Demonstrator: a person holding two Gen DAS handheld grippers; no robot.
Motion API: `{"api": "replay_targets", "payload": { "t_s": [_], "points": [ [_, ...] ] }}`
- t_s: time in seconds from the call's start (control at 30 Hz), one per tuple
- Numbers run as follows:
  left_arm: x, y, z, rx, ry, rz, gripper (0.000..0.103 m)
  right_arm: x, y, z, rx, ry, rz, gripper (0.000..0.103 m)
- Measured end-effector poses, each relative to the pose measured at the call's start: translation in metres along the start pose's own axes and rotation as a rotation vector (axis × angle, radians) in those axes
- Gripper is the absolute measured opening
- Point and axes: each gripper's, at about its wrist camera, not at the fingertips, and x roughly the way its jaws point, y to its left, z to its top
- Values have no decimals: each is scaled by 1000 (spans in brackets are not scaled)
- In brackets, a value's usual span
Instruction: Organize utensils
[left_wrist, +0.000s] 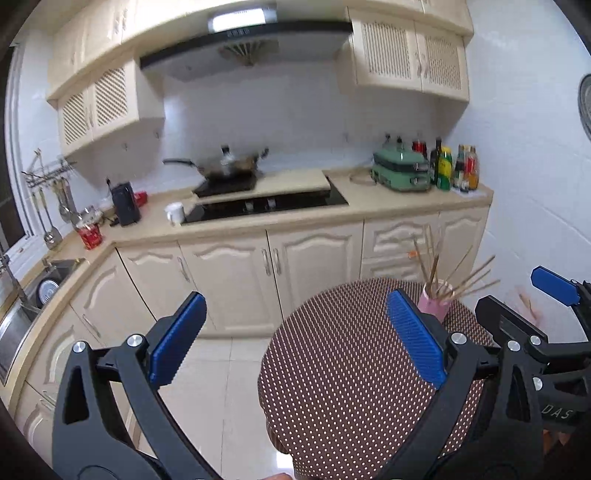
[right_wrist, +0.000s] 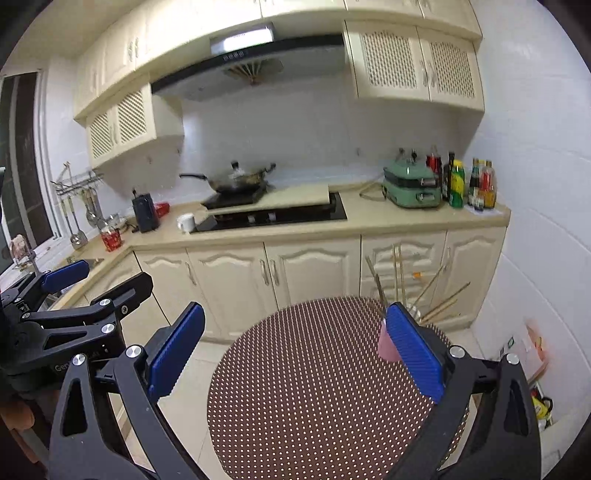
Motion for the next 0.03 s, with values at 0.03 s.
{"api": "replay_targets", "payload": {
  "t_s": [0.03],
  "points": [
    [11,0,-2,4,25,-8,96,9,-1,-2,6,18,-9,95]
  ]
}}
